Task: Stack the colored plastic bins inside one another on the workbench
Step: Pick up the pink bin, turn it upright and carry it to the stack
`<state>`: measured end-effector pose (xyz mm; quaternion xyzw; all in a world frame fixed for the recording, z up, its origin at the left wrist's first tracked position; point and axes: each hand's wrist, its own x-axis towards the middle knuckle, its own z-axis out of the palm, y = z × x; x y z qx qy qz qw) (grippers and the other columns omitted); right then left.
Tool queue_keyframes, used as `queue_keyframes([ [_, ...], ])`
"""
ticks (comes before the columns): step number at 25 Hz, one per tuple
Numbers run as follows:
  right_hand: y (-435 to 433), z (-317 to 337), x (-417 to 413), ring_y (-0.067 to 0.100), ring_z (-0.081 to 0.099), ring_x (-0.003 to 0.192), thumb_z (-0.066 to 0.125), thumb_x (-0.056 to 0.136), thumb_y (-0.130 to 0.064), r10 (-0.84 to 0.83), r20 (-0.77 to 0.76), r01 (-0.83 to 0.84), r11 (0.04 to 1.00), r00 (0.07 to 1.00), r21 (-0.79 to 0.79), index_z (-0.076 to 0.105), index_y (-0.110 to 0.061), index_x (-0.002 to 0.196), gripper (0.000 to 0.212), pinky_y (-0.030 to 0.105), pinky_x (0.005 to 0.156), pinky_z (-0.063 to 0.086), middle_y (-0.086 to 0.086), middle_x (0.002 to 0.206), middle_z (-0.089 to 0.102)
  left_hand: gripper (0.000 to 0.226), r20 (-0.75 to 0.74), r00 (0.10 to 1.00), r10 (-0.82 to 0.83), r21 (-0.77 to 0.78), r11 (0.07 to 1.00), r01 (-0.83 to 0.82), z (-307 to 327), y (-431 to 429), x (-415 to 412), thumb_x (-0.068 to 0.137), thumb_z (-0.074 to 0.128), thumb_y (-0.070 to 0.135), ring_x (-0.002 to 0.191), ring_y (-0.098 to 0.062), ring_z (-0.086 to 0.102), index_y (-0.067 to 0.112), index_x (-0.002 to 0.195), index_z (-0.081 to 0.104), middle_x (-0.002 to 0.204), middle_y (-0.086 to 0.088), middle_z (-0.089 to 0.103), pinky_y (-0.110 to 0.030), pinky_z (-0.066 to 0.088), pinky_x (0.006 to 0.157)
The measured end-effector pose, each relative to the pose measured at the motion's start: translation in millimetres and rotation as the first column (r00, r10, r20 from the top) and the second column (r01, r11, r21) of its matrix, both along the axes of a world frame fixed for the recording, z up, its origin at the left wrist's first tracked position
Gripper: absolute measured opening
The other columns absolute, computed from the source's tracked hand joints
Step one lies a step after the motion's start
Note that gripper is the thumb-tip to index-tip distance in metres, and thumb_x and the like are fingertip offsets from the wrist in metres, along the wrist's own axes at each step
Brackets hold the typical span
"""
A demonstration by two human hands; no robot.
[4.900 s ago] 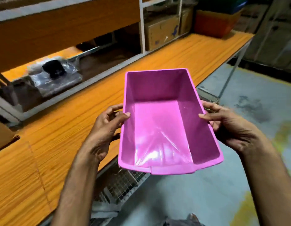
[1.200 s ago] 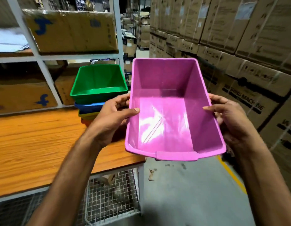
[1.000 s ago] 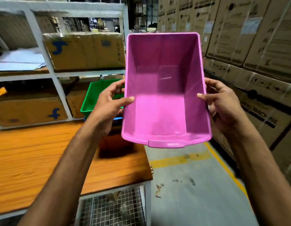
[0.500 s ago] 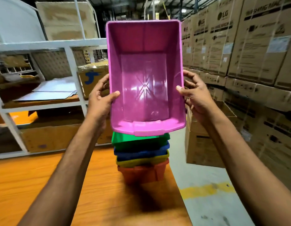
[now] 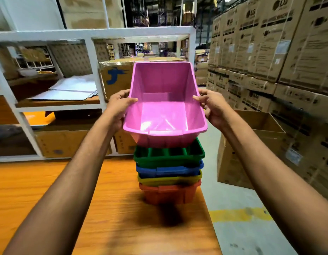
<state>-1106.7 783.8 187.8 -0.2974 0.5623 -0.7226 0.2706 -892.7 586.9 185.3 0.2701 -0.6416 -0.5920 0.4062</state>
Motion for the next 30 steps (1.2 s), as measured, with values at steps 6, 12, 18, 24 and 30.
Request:
queue_keyframes([
  [6,-5,-14,-6,0.009,0.058,0.045,0.050,0.096,0.003,0.009,0.123,-0.034,0.979,0.992,0.203,0.067,-0.002,0.107,0.021,0.017,0.030,0.038,0.001,0.075,0.062,0.029,0.252,0.968,-0.017,0.099,0.995,-0.008,-30,-13,-9,0.093,0.066,0.005,0.085,-0.028,0.073,0.002,0.122,0.070,0.106,-0.017,0.075,-0.040,0.064,0.074],
  [12,-6,-37,-5,0.015,0.057,0.045,0.049,0.098,0.004,-0.045,0.211,-0.033,0.935,0.976,0.354,0.056,-0.005,0.080,0.020,0.021,0.034,0.047,0.006,0.070,0.052,0.029,0.356,0.934,0.018,0.177,0.980,-0.086,-50,-3,-9,0.090,0.071,0.008,0.086,-0.025,0.073,0.000,0.118,0.070,0.102,-0.012,0.074,-0.036,0.061,0.064],
  [18,-7,-57,-2,0.019,0.063,0.057,0.050,0.095,0.006,-0.093,0.186,0.017,0.927,0.978,0.374,0.061,0.000,0.097,0.013,0.027,0.047,0.057,0.008,0.074,0.059,0.025,0.359,0.933,0.036,0.176,0.979,-0.105,-63,11,-10,0.095,0.068,0.008,0.082,-0.022,0.070,0.001,0.119,0.067,0.095,-0.009,0.070,-0.033,0.060,0.067],
  [24,-3,-65,1,0.020,0.064,0.072,0.055,0.097,0.000,-0.127,0.185,0.052,0.930,0.974,0.365,0.062,-0.002,0.109,0.013,0.034,0.071,0.060,0.008,0.087,0.063,0.028,0.396,0.918,0.041,0.187,0.975,-0.125,-60,19,-3,0.096,0.069,0.012,0.084,-0.020,0.068,0.002,0.122,0.067,0.095,-0.007,0.068,-0.030,0.060,0.071],
  [30,4,-65,7,0.017,0.065,0.067,0.056,0.098,0.000,-0.153,0.162,0.082,0.923,0.975,0.375,0.062,-0.004,0.103,0.009,0.029,0.052,0.058,0.006,0.083,0.065,0.030,0.454,0.888,0.068,0.140,0.979,-0.147,-53,29,3,0.096,0.069,0.013,0.080,-0.018,0.065,0.003,0.124,0.068,0.096,-0.007,0.066,-0.027,0.054,0.062],
])
